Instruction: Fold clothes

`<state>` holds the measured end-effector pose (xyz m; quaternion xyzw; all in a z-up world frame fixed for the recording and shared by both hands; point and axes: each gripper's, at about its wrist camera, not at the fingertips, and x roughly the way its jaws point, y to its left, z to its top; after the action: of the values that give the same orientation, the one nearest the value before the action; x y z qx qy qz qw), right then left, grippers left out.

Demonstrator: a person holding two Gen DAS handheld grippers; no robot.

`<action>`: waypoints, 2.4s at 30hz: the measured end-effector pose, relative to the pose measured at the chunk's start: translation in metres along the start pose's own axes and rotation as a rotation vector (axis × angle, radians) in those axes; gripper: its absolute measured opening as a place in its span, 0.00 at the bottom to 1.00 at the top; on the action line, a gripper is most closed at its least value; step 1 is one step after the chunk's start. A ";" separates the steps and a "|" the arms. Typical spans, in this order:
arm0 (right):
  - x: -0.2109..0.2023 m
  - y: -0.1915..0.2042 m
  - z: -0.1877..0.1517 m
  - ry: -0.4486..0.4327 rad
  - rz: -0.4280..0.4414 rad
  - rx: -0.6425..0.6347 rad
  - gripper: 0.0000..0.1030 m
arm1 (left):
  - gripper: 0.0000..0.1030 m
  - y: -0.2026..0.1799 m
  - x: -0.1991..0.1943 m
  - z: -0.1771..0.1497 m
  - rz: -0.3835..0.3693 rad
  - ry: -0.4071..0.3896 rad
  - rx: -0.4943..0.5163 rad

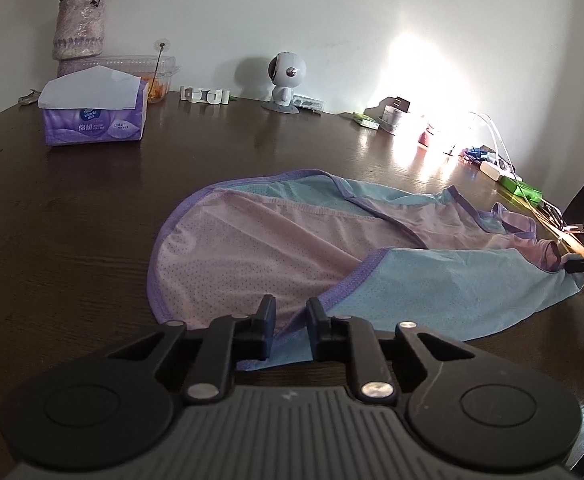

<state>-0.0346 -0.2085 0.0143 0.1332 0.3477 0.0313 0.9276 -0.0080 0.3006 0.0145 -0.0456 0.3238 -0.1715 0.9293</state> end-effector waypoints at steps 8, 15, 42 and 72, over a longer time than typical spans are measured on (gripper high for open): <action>-0.012 0.008 -0.009 -0.020 0.027 -0.126 0.52 | 0.49 -0.023 -0.004 -0.001 -0.049 -0.025 0.059; -0.007 0.011 -0.020 0.026 -0.024 -0.135 0.05 | 0.03 -0.013 -0.002 -0.009 -0.031 0.031 0.057; 0.166 0.093 0.115 0.171 0.103 -0.263 0.15 | 0.15 -0.056 0.179 0.134 -0.061 0.201 0.191; 0.027 0.098 0.025 0.044 0.236 -0.292 0.10 | 0.47 -0.052 0.044 0.048 0.050 0.006 -0.025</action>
<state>0.0051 -0.1158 0.0415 0.0363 0.3415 0.1929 0.9191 0.0386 0.2351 0.0369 -0.0485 0.3296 -0.1446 0.9317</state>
